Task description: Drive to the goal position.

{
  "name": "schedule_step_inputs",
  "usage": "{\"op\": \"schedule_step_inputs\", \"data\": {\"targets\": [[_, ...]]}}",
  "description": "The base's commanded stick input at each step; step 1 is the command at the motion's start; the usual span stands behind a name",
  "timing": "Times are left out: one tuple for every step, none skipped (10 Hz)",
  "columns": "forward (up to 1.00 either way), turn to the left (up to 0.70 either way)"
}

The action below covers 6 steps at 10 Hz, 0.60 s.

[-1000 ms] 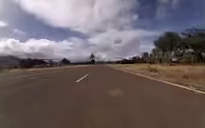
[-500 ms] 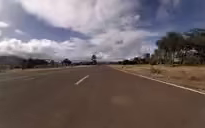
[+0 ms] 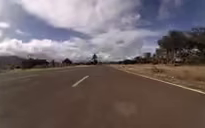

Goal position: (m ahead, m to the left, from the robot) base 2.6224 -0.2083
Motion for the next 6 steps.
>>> {"op": "schedule_step_inputs", "data": {"targets": [[0.70,0.00],[0.70,0.00],[0.70,0.00],[0.70,0.00],[0.70,0.00],[0.70,0.00]]}}
